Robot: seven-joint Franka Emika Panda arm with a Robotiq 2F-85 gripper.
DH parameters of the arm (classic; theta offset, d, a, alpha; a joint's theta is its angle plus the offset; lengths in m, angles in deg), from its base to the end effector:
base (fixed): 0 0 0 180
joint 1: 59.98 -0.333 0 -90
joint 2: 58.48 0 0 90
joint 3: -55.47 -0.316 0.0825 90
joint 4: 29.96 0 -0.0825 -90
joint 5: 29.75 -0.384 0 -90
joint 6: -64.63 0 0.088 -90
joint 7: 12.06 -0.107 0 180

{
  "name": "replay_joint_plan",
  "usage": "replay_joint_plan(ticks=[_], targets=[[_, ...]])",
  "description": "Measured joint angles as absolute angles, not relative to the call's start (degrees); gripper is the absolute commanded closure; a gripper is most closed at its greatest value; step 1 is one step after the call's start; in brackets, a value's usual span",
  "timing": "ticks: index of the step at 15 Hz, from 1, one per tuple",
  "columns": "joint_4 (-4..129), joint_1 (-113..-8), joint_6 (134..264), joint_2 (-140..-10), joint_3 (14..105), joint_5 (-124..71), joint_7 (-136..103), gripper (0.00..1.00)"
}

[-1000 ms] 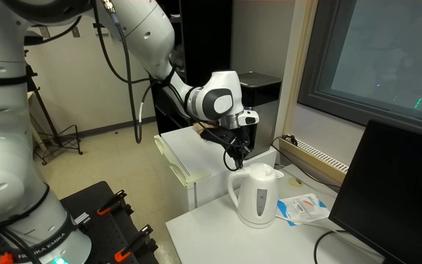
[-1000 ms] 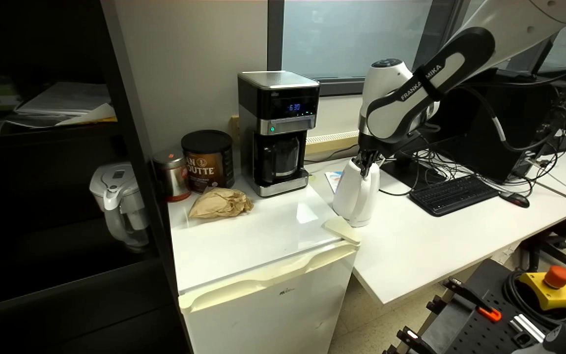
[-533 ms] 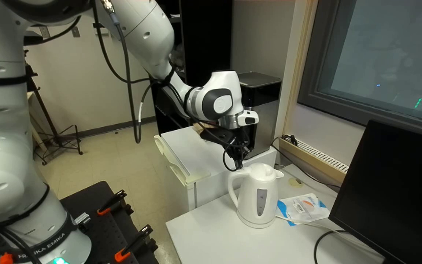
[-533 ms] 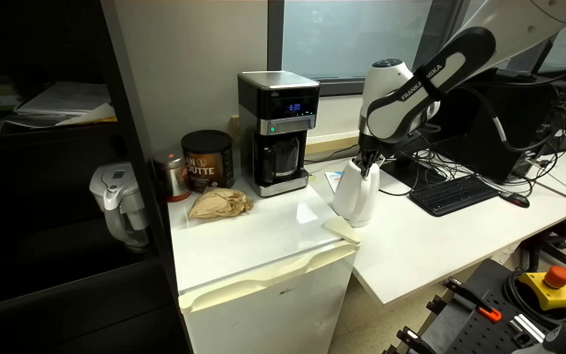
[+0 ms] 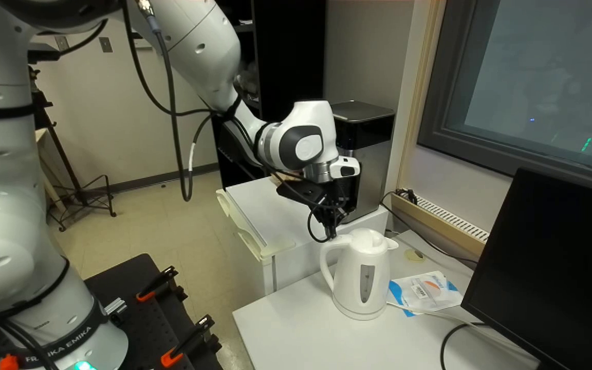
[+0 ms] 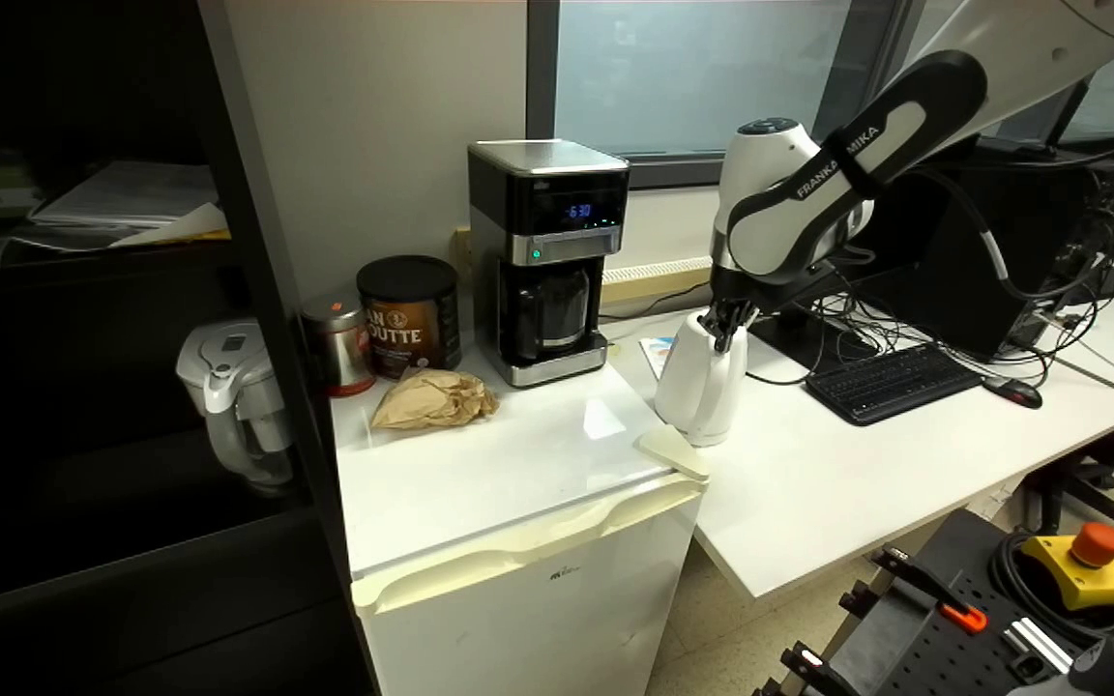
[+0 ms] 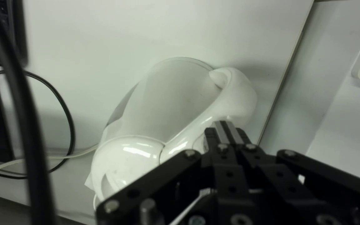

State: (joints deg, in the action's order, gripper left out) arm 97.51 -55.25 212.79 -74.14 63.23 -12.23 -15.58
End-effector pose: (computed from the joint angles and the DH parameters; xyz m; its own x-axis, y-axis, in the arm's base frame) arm 0.5457 -0.1151 0.2591 0.9975 -0.0117 0.0701 -0.0264 -0.9769 0.2119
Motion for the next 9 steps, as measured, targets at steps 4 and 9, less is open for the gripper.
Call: replay_joint_plan(ticks=[4, 9], targets=[[99.4, -55.2, 212.8, -73.4, 63.2, -12.5, -15.5, 0.97], [101.0, -55.2, 212.8, -73.2, 62.9, -12.8, -15.1, 0.97]])
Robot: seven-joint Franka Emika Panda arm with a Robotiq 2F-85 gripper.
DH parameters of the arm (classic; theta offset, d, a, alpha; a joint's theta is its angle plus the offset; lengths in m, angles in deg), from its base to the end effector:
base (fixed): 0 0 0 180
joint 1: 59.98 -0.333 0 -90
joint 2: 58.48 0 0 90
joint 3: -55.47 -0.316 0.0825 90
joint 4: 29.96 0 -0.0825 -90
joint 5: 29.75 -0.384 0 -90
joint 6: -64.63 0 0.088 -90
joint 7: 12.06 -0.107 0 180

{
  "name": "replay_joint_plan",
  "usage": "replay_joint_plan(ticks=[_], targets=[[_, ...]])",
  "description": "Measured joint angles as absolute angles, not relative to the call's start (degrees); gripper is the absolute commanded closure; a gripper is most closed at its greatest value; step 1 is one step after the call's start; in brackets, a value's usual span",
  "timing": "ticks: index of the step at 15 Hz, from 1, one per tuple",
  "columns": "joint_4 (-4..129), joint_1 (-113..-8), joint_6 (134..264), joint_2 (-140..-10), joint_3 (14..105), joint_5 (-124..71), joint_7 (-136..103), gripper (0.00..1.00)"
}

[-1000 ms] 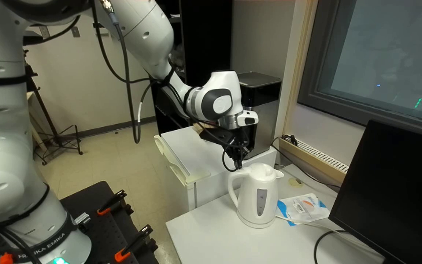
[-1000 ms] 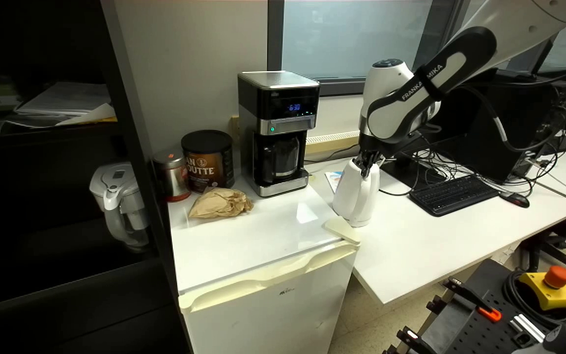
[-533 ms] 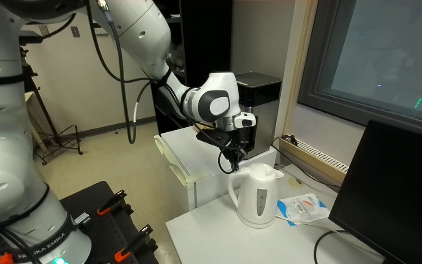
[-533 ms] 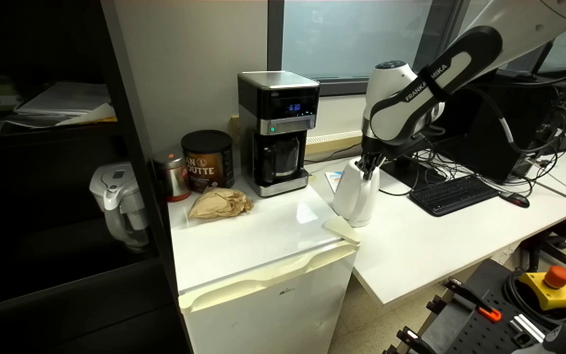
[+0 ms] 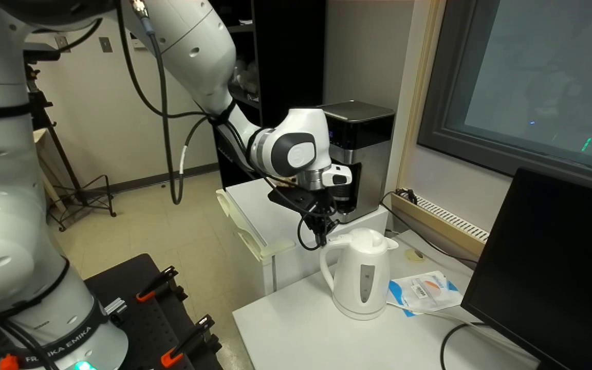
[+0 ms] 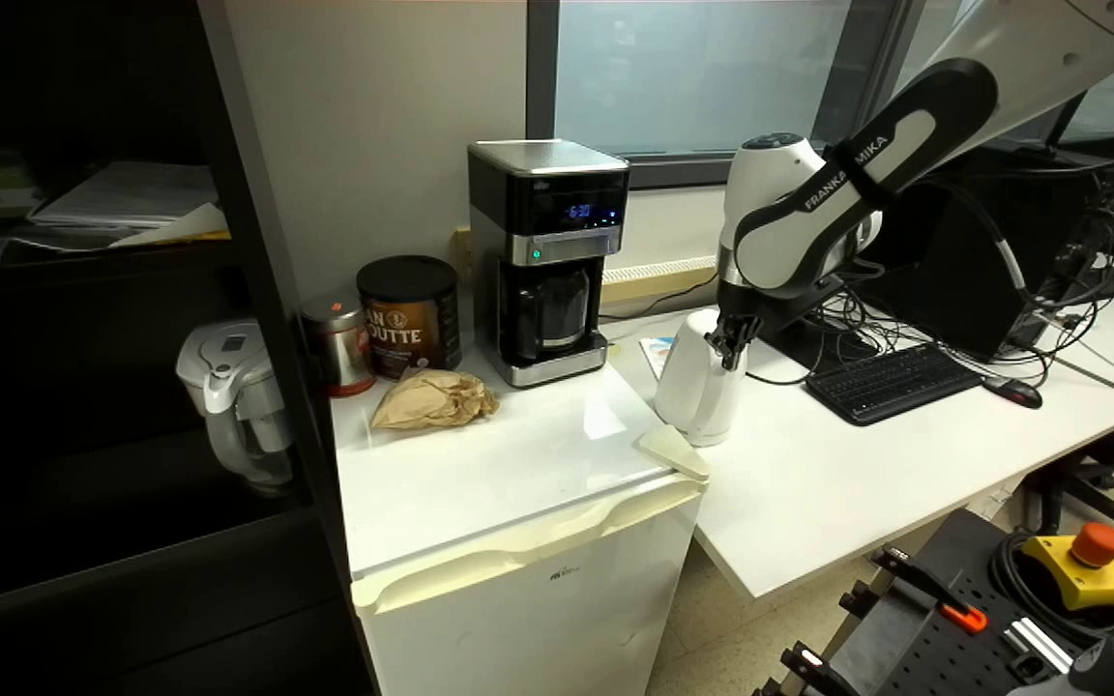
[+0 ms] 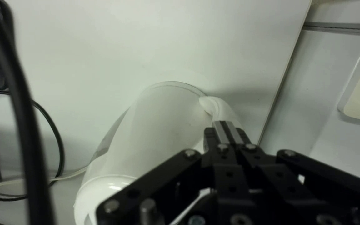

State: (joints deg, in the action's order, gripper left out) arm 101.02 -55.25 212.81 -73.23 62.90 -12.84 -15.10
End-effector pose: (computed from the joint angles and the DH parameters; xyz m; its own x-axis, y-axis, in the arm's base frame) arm 0.5256 -0.1085 0.2441 0.9996 -0.0096 0.0263 -0.0145 -0.9808 0.1946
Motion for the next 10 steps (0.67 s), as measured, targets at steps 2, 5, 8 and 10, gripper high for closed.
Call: replay_joint_plan(ticks=[2, 5, 8, 10], targets=[[101.9, -55.3, 212.8, -72.5, 62.4, -13.5, -14.2, 0.97], [103.9, -55.3, 212.8, -69.4, 61.2, -15.6, -11.1, 0.96], [106.8, -55.3, 211.9, -64.5, 59.7, -18.5, -6.6, 0.95], [108.6, -55.4, 210.0, -60.8, 59.2, -19.5, -4.2, 0.97]])
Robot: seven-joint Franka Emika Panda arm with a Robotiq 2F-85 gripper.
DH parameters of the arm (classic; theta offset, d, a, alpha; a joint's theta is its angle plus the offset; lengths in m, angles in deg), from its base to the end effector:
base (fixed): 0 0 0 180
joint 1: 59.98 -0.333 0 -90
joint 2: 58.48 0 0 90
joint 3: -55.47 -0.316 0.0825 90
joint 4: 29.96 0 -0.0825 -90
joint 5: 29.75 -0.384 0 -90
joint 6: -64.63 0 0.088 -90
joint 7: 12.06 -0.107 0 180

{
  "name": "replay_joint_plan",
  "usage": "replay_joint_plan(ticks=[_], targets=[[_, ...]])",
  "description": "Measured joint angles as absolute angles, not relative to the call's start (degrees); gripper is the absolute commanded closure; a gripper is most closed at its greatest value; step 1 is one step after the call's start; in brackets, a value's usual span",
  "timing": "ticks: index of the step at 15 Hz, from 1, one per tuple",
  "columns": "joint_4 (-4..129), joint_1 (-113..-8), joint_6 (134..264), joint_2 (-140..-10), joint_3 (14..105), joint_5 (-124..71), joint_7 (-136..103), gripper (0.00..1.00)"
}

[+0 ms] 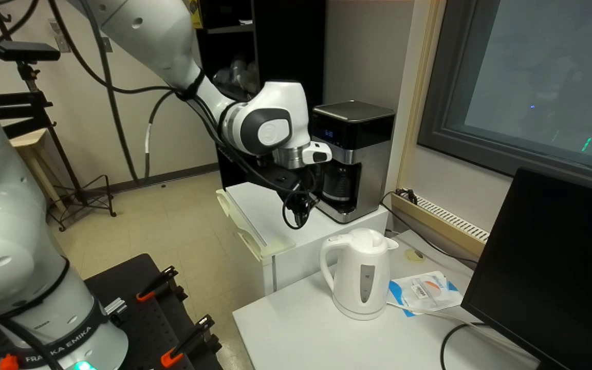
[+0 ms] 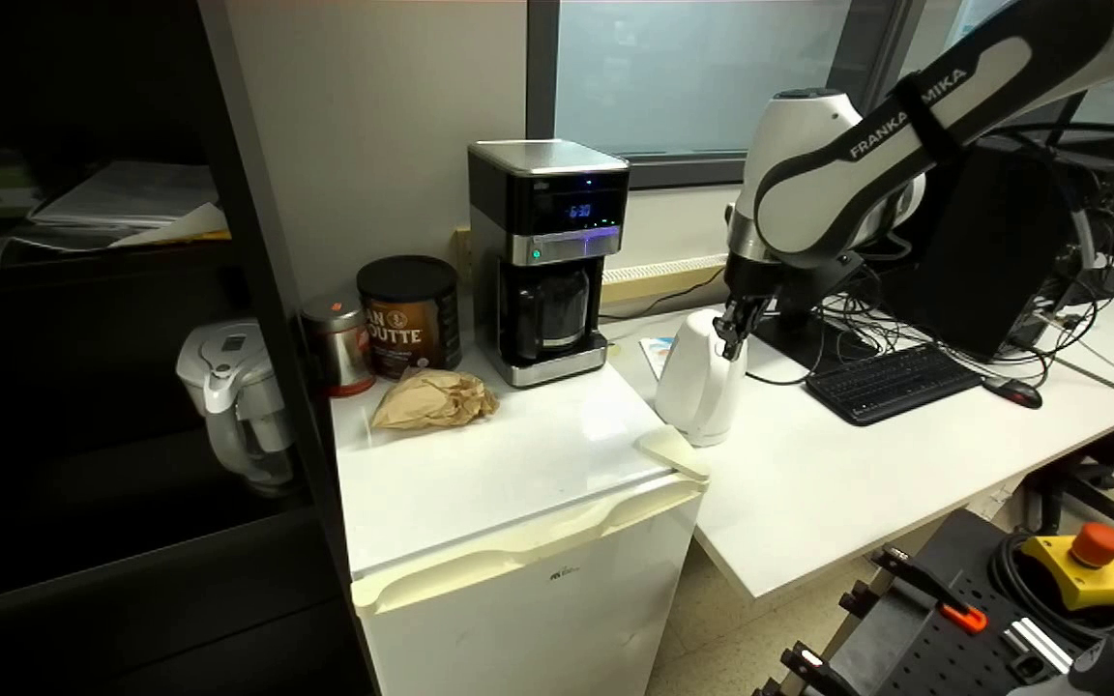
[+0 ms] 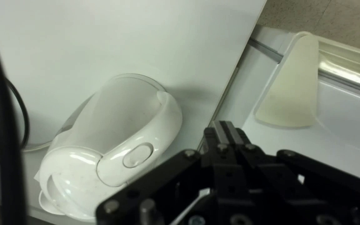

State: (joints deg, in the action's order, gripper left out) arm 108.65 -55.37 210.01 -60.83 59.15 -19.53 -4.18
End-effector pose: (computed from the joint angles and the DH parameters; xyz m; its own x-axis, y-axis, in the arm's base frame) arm 0.4923 -0.0697 0.2991 0.9890 0.1386 0.0522 0.1314 -0.9837 0.1227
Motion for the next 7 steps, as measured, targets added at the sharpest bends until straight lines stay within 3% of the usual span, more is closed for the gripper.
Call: replay_joint_plan(ticks=[7], targets=[[115.6, -56.1, 203.9, -49.0, 59.0, -20.2, 2.3, 0.97]])
